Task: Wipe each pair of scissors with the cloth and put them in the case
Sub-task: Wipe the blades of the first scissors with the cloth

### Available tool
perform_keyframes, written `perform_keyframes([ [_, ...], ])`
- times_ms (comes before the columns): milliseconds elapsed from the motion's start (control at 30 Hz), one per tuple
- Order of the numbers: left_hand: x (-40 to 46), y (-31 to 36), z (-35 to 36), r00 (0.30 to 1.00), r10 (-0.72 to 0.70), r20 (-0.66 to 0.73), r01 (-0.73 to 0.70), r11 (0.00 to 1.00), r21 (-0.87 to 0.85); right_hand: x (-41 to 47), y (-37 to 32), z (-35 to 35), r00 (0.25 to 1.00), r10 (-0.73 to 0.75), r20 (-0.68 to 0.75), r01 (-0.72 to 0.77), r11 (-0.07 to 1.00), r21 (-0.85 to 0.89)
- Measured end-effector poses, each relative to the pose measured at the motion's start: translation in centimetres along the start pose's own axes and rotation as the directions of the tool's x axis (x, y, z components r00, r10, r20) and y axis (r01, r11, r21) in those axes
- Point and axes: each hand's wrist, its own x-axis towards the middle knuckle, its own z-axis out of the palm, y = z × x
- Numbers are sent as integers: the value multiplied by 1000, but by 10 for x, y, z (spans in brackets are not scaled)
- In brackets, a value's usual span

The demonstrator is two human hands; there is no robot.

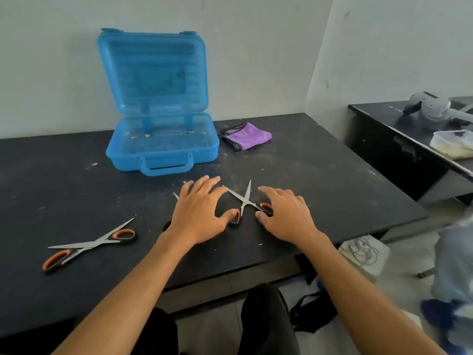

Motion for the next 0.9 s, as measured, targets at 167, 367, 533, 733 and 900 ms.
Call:
perform_keyframes([
  [167, 7, 5, 15, 999, 36, -19, -36, 999, 11, 6, 3, 6, 1000, 16, 5, -17, 999, 50],
  [367, 7, 7, 21, 999, 36, -33, -35, 999, 10, 12, 0, 9, 995, 15, -95, -6, 995, 96],
  [533, 8, -1, 12, 995, -83, -54, 65, 958, -280, 15, -7, 16, 968, 17, -252, 33, 981, 192],
  [733, 5, -22, -9, 985, -127, -117, 66, 901, -428, 30, -39, 11, 871, -43, -490, 167, 963, 213],
  [900, 4, -45, -21, 969, -185, -162, 98, 895, -435, 50, -79, 7, 838, -89, -538, 244, 944, 224],
])
